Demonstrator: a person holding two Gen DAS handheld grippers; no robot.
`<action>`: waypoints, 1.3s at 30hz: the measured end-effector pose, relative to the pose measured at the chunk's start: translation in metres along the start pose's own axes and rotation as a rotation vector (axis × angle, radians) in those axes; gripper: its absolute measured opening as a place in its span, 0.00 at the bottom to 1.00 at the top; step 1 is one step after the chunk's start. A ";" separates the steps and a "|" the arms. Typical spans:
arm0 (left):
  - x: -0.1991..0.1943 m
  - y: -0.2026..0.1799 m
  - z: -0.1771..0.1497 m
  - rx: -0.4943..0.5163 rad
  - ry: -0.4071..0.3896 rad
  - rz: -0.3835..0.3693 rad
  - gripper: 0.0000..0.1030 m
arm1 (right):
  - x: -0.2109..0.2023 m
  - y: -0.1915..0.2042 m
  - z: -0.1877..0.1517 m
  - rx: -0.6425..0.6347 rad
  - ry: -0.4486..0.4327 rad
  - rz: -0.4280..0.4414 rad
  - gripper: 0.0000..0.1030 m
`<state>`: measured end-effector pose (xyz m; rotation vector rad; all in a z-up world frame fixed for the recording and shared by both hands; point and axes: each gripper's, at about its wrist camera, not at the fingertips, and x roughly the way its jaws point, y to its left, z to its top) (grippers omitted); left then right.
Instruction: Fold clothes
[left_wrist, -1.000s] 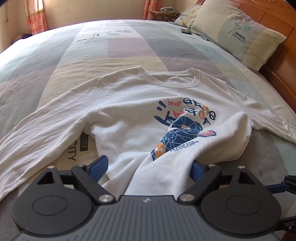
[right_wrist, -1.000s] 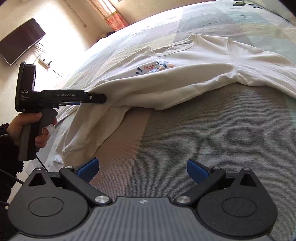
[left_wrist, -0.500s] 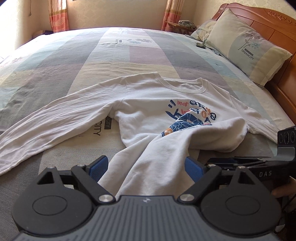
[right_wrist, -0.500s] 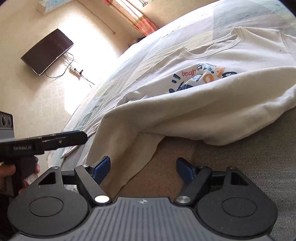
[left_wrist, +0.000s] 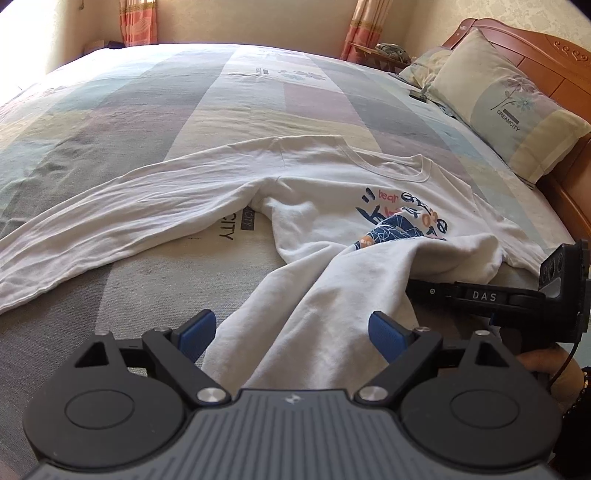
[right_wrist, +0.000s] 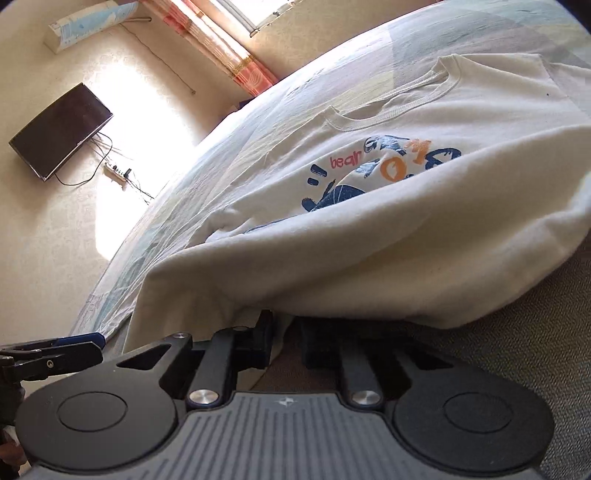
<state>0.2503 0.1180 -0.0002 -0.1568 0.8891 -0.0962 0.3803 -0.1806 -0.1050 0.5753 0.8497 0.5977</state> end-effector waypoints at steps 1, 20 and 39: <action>0.000 0.001 -0.001 0.000 0.000 -0.004 0.87 | 0.001 -0.002 0.001 0.016 -0.004 0.000 0.12; -0.014 0.063 -0.007 0.007 -0.033 -0.162 0.87 | -0.086 0.061 -0.037 0.073 -0.118 -0.126 0.06; 0.014 0.011 0.022 0.212 0.024 -0.327 0.87 | -0.173 0.071 -0.101 0.216 -0.166 -0.417 0.12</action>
